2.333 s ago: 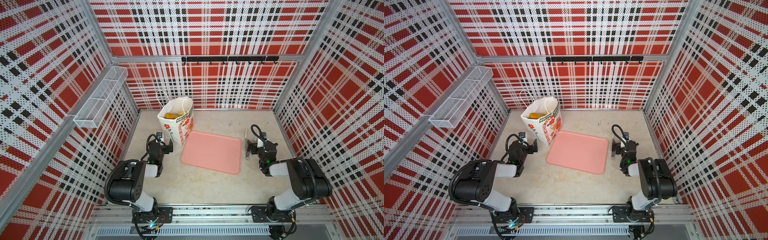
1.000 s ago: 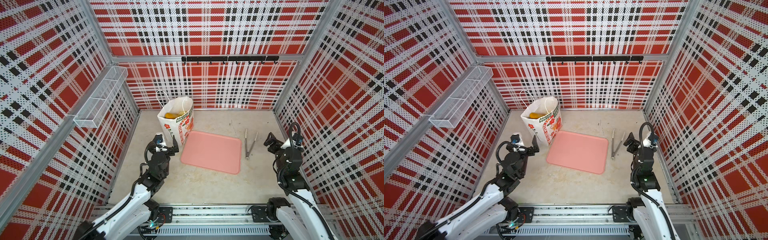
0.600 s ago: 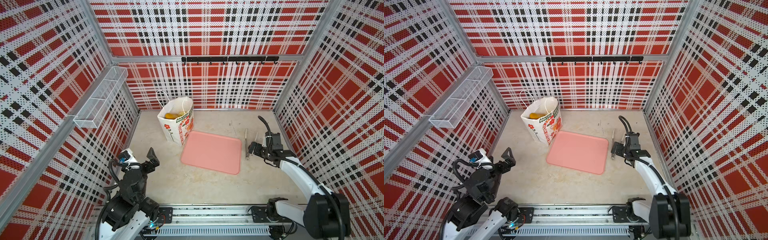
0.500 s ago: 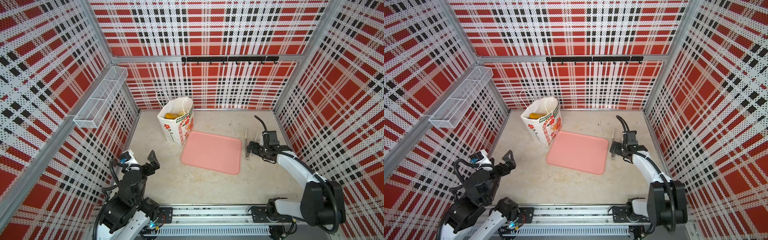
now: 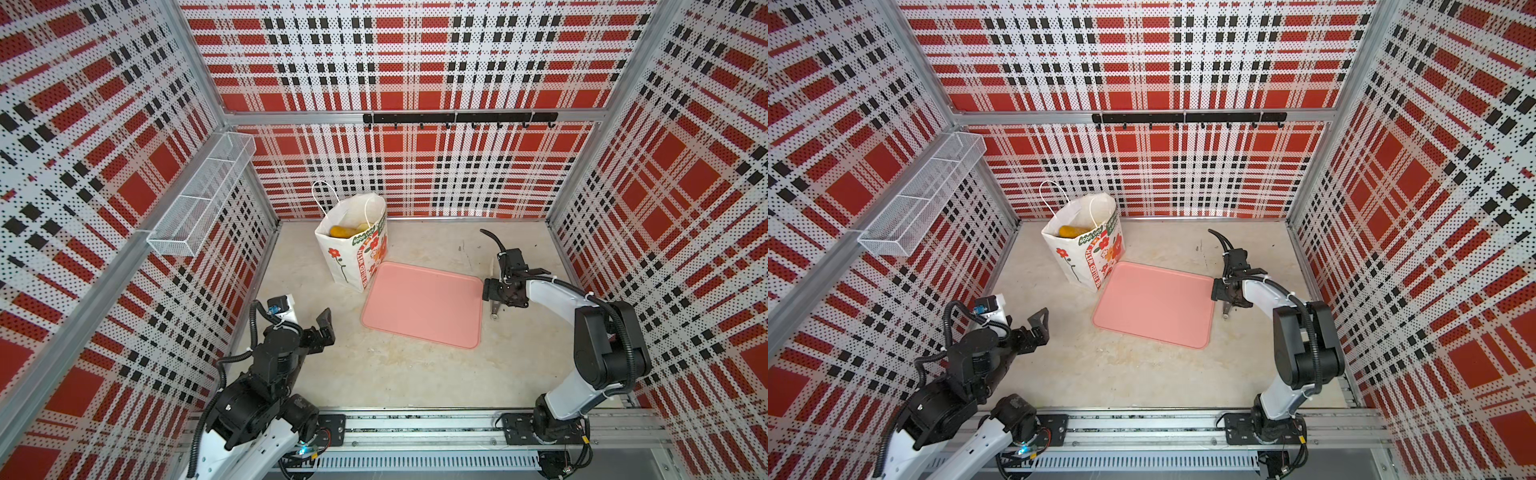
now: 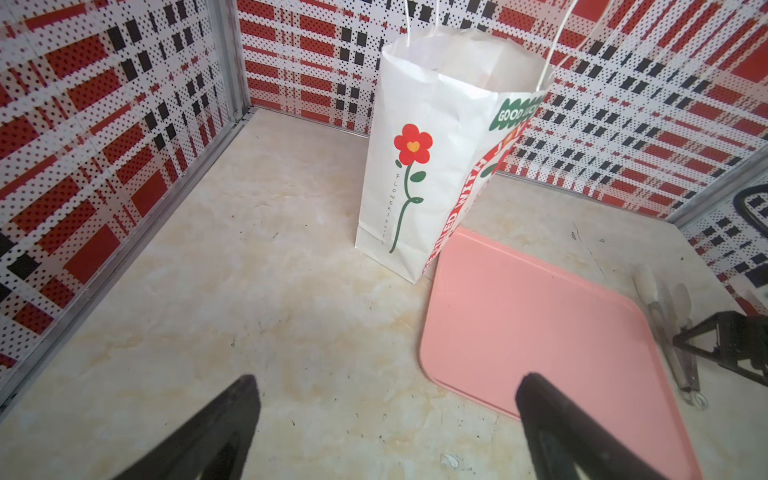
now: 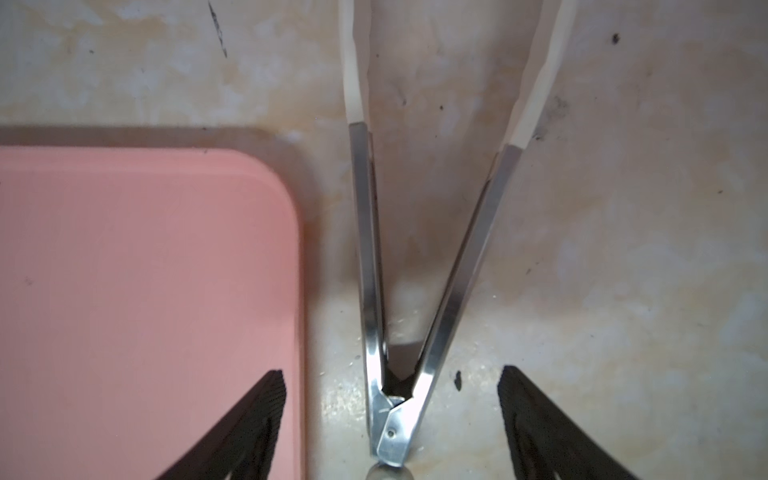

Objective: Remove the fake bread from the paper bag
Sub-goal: 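Grasp the metal tongs with the right gripper while the left arm rises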

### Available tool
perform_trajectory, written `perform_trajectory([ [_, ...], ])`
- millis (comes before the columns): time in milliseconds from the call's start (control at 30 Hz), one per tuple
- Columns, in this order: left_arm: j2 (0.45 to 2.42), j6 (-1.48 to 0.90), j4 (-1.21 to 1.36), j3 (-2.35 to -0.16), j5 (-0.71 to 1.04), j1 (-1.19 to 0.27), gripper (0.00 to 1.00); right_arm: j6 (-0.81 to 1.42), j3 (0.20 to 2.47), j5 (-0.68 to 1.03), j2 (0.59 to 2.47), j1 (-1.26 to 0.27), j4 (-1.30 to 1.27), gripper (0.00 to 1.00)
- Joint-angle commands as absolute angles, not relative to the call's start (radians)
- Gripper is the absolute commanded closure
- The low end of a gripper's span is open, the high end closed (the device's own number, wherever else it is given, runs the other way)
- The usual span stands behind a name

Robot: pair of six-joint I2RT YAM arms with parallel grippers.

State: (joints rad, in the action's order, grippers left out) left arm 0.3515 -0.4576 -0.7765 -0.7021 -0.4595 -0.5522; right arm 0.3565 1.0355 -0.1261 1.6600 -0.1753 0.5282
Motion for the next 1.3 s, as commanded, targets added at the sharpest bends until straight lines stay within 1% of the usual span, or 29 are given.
perform_trajectory([
  [0,0.343,-0.455,-0.776,-0.706,-0.461,-0.571,0.01,0.342,1.068,-0.202,1.694,-0.175,0.534,0.18],
  [367,0.365,-0.454,-0.777,-0.707,-0.472,-0.578,0.01,0.322,1.098,-0.214,1.789,-0.175,0.506,0.21],
  [433,0.368,-0.454,-0.778,-0.707,-0.472,-0.579,0.01,0.321,1.11,-0.216,1.801,-0.173,0.507,0.24],
  [500,0.37,-0.454,-0.777,-0.707,-0.476,-0.579,0.01,0.315,1.125,-0.21,1.814,-0.173,0.508,0.28],
  [567,0.372,-0.454,-0.778,-0.707,-0.478,-0.579,0.0,0.314,1.138,-0.213,1.826,-0.173,0.515,0.3],
  [867,0.376,-0.453,-0.782,-0.712,-0.48,-0.59,0.01,0.346,1.143,-0.189,1.865,-0.164,0.511,0.32],
  [933,0.374,-0.455,-0.785,-0.713,-0.483,-0.593,0.0,0.359,1.132,-0.16,1.867,-0.161,0.503,0.34],
  [1067,0.371,-0.454,-0.787,-0.713,-0.49,-0.602,0.01,0.367,1.108,-0.155,1.85,-0.16,0.487,0.38],
  [1167,0.374,-0.456,-0.787,-0.712,-0.492,-0.607,0.0,0.357,1.086,-0.156,1.819,-0.16,0.479,0.46],
  [1267,0.382,-0.459,-0.785,-0.71,-0.491,-0.61,0.01,0.345,1.063,-0.173,1.774,-0.16,0.484,0.51],
])
